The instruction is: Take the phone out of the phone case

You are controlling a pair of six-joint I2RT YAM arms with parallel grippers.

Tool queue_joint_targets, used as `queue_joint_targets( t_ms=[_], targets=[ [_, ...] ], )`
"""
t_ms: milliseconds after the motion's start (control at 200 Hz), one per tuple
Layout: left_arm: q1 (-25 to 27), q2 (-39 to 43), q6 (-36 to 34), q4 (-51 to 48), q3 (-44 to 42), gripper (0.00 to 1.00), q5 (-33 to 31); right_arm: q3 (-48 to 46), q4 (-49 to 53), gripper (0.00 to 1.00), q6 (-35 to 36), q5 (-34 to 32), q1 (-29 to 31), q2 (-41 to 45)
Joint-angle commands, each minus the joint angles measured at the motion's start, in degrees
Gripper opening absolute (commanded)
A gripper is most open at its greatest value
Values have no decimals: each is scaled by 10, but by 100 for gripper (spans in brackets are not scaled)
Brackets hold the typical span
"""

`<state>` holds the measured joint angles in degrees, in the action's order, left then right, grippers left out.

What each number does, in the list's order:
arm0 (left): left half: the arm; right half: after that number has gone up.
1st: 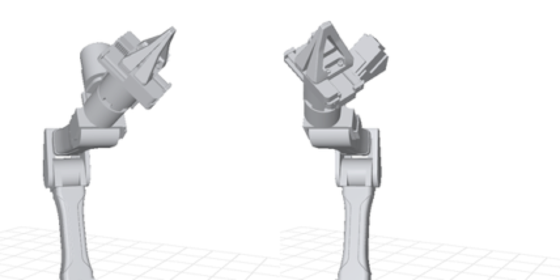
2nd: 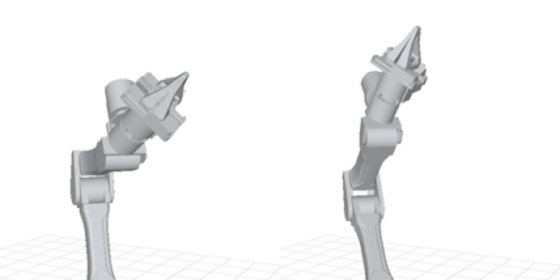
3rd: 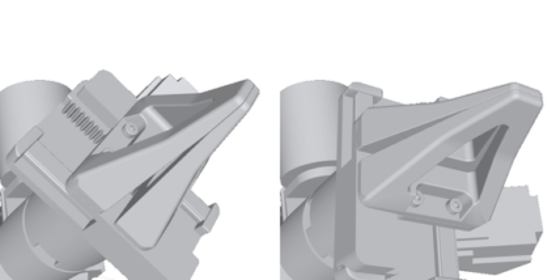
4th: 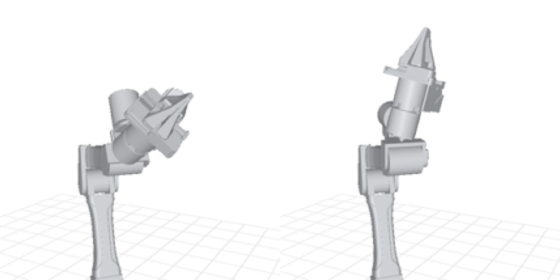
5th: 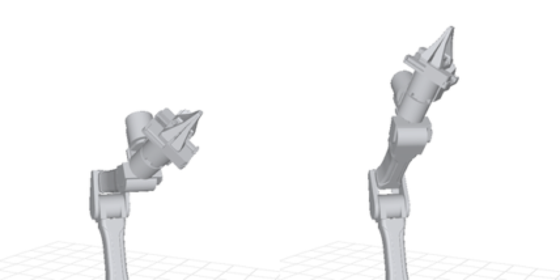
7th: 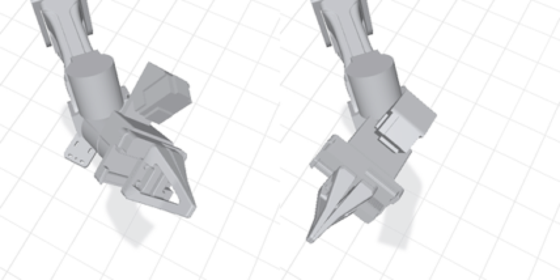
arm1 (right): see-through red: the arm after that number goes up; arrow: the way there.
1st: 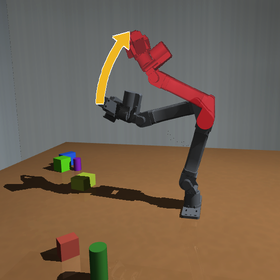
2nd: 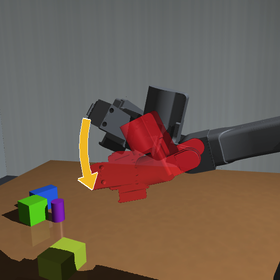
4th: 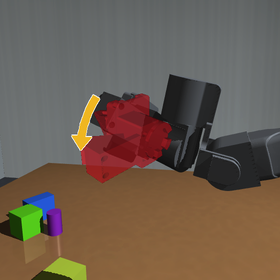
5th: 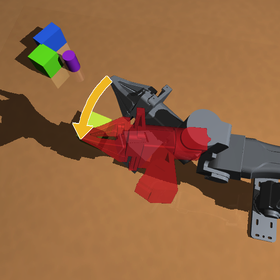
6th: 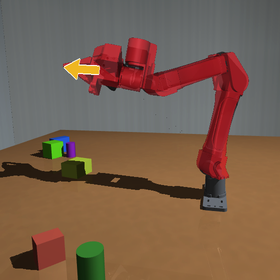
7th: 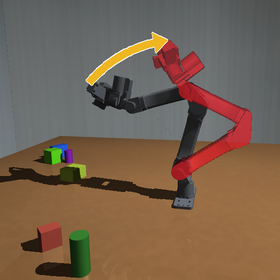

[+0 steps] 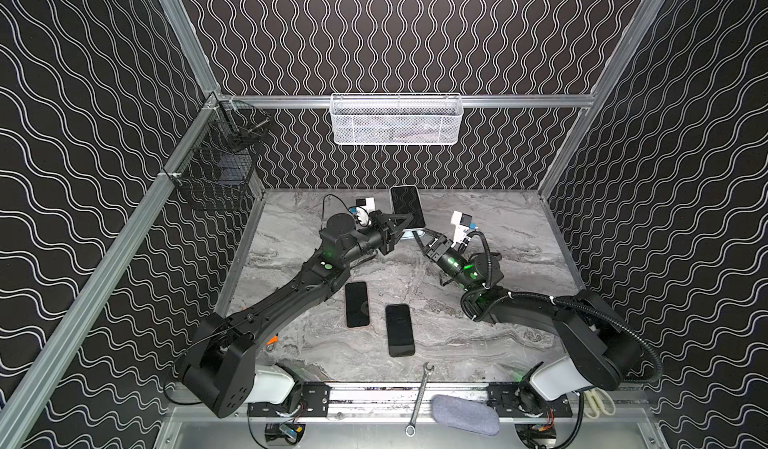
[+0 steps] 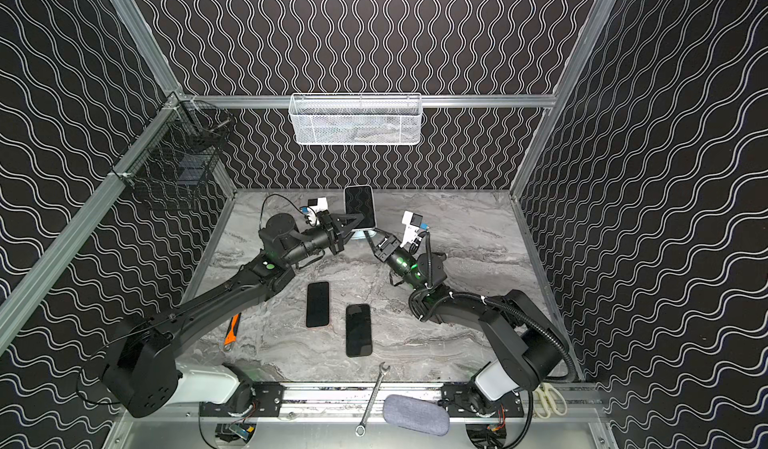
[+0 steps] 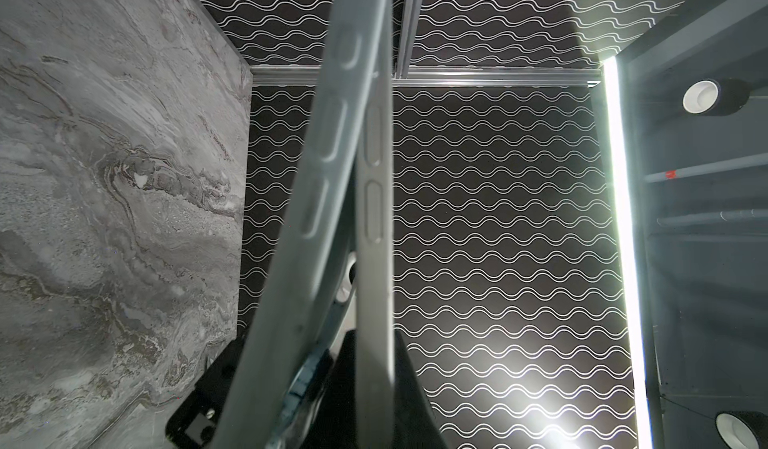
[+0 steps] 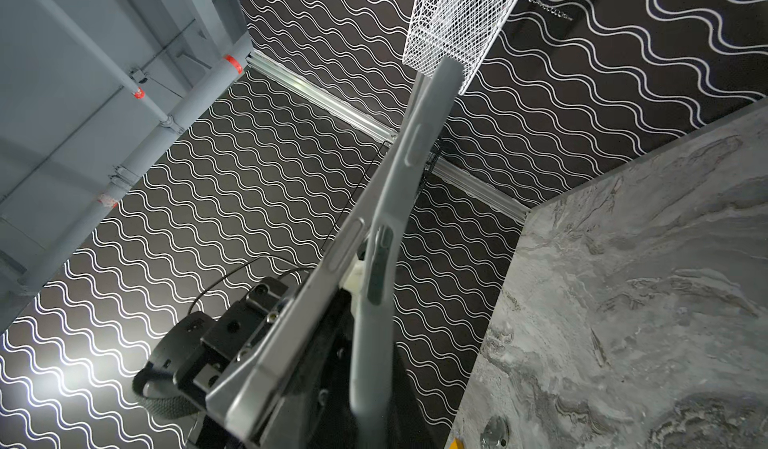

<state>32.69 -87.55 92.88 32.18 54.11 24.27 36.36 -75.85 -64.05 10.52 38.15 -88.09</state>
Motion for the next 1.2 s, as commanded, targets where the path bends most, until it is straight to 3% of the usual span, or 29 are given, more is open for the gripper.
queue_joint_targets(
  t_ms=[0, 696, 1191],
  targets=[
    [-1, 0, -6, 43, 16, 0, 12, -5, -16, 3, 0, 13, -2, 3],
    [-1, -7, 4, 53, 42, 0, 26, -38, -16, 3, 18, -15, -15, 4],
    [-1, -15, 28, 65, 64, 0, 49, -37, -26, 2, 9, -9, -40, -41]
  ],
)
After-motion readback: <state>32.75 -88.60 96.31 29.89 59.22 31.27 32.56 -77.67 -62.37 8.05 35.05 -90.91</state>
